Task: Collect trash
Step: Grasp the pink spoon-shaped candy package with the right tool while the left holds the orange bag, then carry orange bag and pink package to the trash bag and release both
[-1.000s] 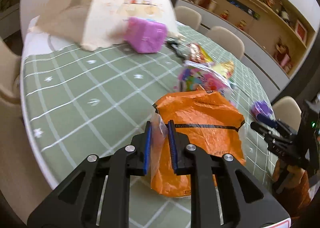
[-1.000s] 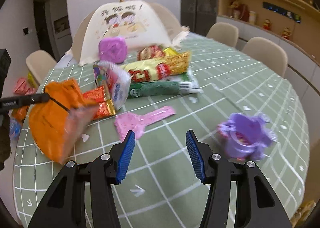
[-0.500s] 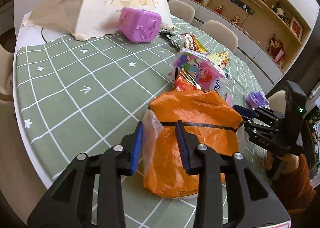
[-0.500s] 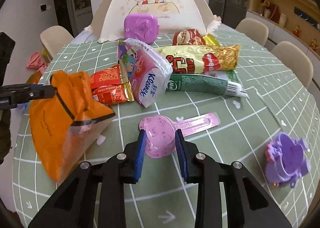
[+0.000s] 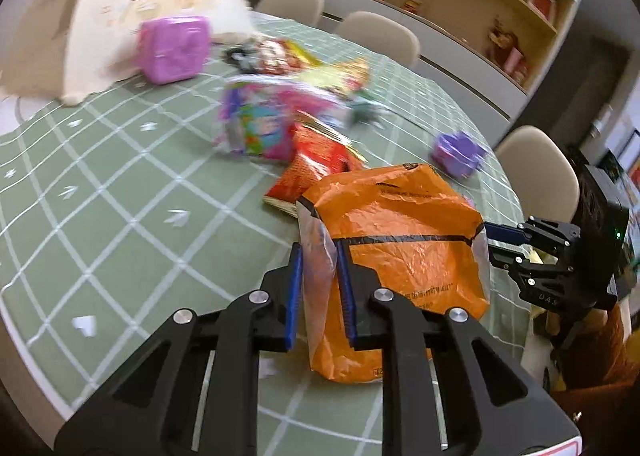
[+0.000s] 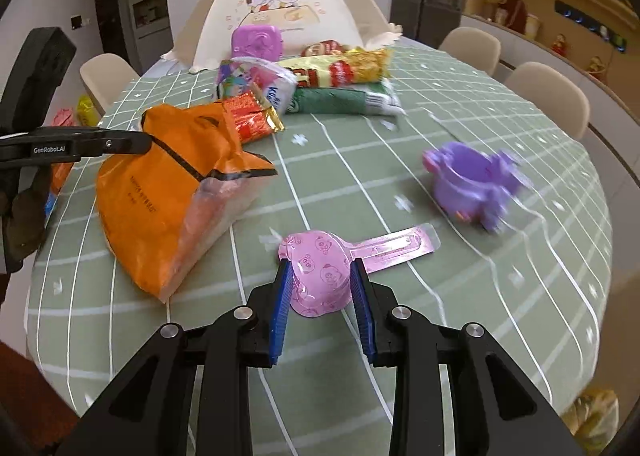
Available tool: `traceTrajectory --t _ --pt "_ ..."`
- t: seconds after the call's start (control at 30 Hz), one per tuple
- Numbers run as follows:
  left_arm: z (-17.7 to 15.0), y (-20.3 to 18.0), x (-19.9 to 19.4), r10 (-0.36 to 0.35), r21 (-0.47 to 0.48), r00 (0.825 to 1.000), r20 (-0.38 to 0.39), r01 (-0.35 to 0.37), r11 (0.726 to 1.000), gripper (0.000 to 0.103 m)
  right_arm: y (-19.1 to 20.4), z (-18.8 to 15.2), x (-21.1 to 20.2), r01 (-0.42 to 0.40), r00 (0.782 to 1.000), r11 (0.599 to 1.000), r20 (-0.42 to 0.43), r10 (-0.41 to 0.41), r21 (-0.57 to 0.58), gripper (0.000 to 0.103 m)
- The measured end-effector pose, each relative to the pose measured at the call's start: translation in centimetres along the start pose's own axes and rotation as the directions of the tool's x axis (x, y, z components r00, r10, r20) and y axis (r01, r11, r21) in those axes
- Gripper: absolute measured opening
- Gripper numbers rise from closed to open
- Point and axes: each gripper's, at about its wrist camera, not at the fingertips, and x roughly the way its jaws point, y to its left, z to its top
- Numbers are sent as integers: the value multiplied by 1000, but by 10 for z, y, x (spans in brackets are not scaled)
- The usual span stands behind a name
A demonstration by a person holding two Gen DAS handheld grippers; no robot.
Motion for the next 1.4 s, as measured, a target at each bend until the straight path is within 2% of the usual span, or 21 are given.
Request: traceTrajectory --t 0.13,0.23,0.33,0.47,0.57,0.67,0.73,0.87,0.93,1.0,1.03,1.07,1.2,1.4 --pt "-4 -22 6 -39 46 999 -24 41 998 17 -4 -12 -10 -5 1000 1000 18 5 -1 30" --pt "-6 -29 8 -54 53 998 -37 56 997 23 -6 -19 -11 -11 1000 1000 22 11 1 30" --pt "-6 -29 10 -53 46 998 -42 55 997 32 -7 -22 -9 -18 999 1000 31 17 16 31" --pt "-6 -31 11 -45 34 998 -46 47 998 33 -7 -21 -7 -19 999 999 45 18 30 33" --pt "-7 -31 9 -41 31 998 -49 42 999 37 -7 -18 -1 -17 999 999 47 15 45 39" --pt "-9 -28 9 -35 22 998 -55 37 999 38 -7 -16 3 -11 999 998 42 8 59 51" --pt "-11 -26 10 -30 8 998 -57 31 999 38 -7 -14 4 -19 999 998 38 17 64 54" --pt "-13 -24 10 -32 -19 998 -55 31 999 38 -9 -15 3 -28 999 996 42 24 90 54" --pt "-14 -24 8 -29 -26 998 -53 28 999 38 -9 -16 -1 -35 998 995 55 30 92 37" --pt "-15 -26 6 -16 -20 999 -52 15 1000 31 -7 -15 -7 -4 998 997 68 -1 81 35" --pt "-15 -27 5 -11 -13 999 -51 11 1000 19 -5 -15 -13 22 996 997 83 -28 71 35" --pt "-14 -29 4 -2 1 999 -49 2 1000 15 -5 -14 -17 38 995 997 92 -44 67 35" --pt "-5 -42 -9 25 45 1000 -2 -25 999 13 -11 -10 -42 81 984 994 155 -92 80 35" --pt "18 -54 -30 27 8 994 102 -28 1000 13 -25 -13 -77 119 964 986 225 -142 113 35"
